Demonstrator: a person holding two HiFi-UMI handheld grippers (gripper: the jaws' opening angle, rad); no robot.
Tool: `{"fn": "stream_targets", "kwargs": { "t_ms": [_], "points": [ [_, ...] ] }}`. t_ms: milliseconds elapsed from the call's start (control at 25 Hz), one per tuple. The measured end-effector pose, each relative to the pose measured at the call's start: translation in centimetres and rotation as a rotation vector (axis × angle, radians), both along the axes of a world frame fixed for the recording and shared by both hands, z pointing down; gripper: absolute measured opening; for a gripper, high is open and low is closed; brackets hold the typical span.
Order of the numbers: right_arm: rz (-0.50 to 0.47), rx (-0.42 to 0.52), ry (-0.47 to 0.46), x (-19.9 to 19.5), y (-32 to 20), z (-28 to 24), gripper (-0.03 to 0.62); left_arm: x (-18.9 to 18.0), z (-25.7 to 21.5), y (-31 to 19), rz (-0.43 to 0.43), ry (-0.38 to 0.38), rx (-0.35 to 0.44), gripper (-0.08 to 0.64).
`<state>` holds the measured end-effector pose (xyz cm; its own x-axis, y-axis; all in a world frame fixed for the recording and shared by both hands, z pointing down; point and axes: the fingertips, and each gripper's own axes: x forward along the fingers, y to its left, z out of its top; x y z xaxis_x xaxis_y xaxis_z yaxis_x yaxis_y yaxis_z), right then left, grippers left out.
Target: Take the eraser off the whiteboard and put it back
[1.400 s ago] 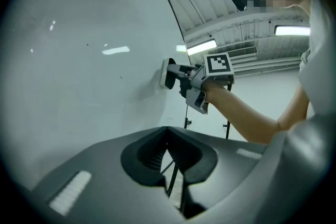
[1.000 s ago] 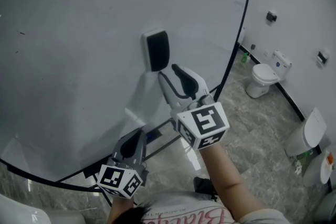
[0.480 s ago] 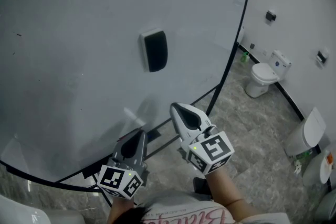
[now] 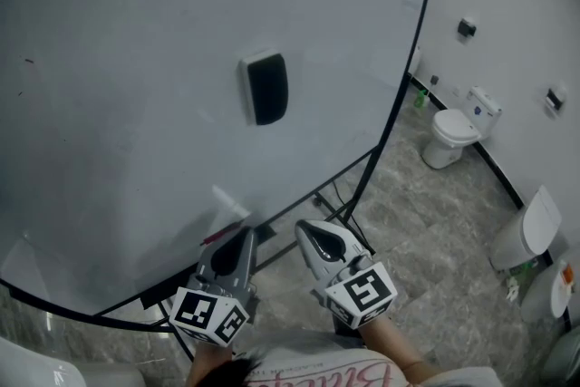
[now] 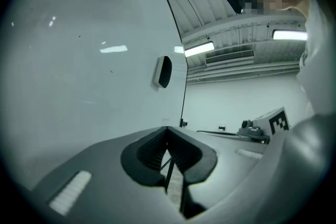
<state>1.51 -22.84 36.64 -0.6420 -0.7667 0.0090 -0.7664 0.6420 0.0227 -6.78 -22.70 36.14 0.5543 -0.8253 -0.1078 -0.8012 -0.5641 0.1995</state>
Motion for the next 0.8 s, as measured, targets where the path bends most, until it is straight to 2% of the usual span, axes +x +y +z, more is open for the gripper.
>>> {"fn": "stream_targets", "kwargs": {
  "t_ms": [400, 800],
  "points": [
    [0.049, 0.002, -0.006, 0.8, 0.8, -0.4, 0.0, 0.3, 0.0, 0.0, 0.01, -0.001, 0.001, 0.0],
    [0.024, 0.03, -0.012, 0.5, 1.0, -0.7, 0.0, 0.5, 0.1, -0.1, 0.014, 0.001, 0.0, 0.0]
  ]
}}
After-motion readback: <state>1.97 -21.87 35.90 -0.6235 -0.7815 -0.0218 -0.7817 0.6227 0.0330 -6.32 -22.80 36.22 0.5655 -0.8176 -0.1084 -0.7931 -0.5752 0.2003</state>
